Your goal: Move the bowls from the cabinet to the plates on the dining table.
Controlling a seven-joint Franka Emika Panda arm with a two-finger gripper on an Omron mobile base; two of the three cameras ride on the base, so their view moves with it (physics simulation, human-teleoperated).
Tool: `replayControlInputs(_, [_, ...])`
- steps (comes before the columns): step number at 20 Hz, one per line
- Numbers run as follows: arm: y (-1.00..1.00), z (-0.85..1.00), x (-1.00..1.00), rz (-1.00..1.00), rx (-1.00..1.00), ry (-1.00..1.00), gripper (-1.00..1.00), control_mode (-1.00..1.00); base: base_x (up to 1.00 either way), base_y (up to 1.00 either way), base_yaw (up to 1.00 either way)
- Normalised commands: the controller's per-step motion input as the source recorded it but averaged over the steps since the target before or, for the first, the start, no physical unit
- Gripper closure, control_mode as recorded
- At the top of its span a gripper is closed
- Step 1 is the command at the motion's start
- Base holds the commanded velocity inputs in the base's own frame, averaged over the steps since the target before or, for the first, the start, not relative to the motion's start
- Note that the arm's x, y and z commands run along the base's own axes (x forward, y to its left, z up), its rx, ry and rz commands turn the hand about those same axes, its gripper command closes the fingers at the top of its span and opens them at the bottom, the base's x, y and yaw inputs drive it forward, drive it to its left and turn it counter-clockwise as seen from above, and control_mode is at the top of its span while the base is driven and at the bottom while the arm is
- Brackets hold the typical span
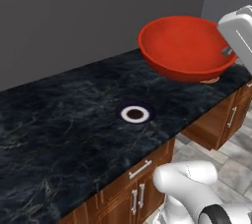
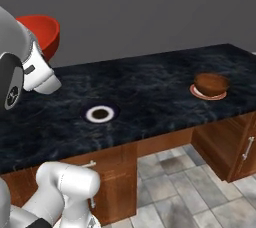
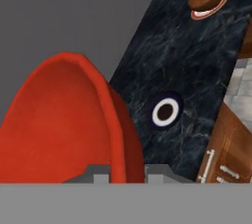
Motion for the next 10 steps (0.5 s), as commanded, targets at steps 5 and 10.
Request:
replayControlInputs(5, [0.0,0.0,0.0,0.0,0.0,0.0,1.0,1.0,0.12,-0.57,0.02])
replayControlInputs(10, [0.0,0.0,0.0,0.0,0.0,0.0,1.0,1.0,0.13,-0.62,0.0])
